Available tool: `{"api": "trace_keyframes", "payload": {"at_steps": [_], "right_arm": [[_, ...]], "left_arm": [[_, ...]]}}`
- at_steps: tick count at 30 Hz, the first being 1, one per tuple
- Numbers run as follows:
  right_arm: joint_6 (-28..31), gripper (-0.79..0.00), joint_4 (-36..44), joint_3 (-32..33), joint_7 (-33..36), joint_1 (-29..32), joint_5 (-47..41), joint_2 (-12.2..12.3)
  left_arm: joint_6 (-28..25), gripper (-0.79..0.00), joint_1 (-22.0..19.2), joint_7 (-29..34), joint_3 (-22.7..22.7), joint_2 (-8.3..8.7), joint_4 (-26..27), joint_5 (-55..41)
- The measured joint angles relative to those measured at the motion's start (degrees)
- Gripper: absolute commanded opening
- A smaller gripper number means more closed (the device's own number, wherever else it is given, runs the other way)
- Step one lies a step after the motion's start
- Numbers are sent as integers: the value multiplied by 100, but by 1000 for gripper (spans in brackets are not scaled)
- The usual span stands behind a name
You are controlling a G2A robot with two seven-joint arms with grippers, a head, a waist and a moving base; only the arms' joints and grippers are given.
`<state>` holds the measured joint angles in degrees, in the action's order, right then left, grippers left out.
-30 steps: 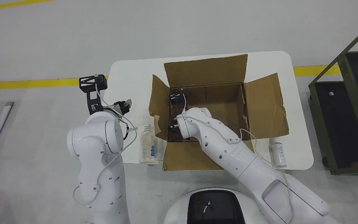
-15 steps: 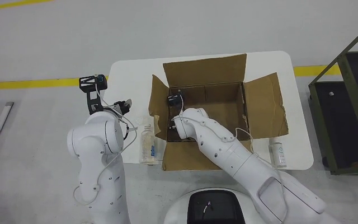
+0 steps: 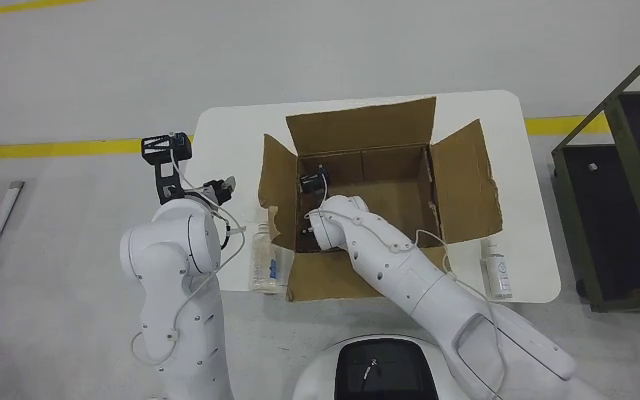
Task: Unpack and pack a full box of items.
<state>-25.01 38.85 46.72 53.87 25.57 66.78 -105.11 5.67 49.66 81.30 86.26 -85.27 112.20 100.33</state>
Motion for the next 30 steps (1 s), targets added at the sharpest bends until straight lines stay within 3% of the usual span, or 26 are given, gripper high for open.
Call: {"api": "trace_keyframes", "payload": {"at_steps": [8,13,15,17,18,23,29,30], "right_arm": [[-26,-431,-90,85,-21,-7,21,-31],[-109,-563,17,141,-37,17,122,-28],[-141,-665,66,164,-47,44,169,-21],[-150,-699,120,189,-36,78,219,-13],[-149,-782,143,202,-27,92,236,-9],[-219,-748,308,252,47,175,419,17],[-247,-477,808,365,-12,359,662,77],[-236,-474,863,389,-47,394,708,91]], "left_arm": [[0,0,0,0,0,0,0,0],[0,0,0,0,0,0,0,0],[0,0,0,0,0,0,0,0],[0,0,0,0,0,0,0,0],[0,0,0,0,0,0,0,0],[0,0,0,0,0,0,0,0],[0,0,0,0,0,0,0,0],[0,0,0,0,0,0,0,0]]}}
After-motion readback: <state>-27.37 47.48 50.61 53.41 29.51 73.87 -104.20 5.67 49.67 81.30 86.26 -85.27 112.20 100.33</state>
